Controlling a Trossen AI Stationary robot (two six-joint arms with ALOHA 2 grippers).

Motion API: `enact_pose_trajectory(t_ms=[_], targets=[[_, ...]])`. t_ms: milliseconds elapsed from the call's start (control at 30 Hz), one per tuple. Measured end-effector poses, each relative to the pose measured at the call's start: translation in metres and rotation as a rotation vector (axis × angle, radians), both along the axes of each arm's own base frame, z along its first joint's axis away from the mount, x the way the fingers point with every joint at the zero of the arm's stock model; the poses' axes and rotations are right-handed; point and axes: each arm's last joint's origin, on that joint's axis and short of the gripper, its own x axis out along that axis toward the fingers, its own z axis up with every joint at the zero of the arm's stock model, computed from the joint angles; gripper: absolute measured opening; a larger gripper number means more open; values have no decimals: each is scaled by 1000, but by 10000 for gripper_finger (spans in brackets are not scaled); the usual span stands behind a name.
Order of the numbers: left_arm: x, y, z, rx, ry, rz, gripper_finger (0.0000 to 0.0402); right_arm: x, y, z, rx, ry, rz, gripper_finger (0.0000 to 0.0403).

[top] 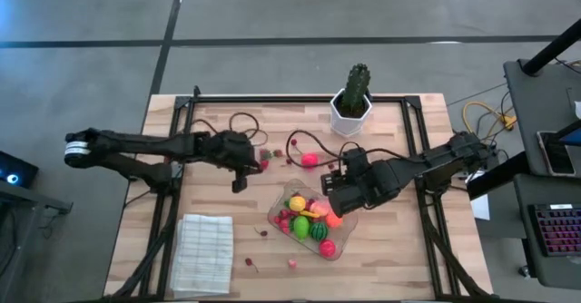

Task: Pick and placing Produce into tupperware
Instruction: Put the red cherry into the transparent bin

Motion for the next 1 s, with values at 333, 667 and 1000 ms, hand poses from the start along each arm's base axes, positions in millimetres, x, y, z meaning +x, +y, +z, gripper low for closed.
enact_pose_trajectory(t_ms=[333, 667, 1000], targets=[[39, -59, 39, -297, -167, -84, 53, -54, 17, 14, -13, 0, 232, 221], [112, -123, 19, -316, -9, -84, 53, -99, 25, 1, -7, -79, 217, 221], [134, -115, 0, -443, 121, 122, 124, -99, 27, -5, -59, -63, 245, 221]])
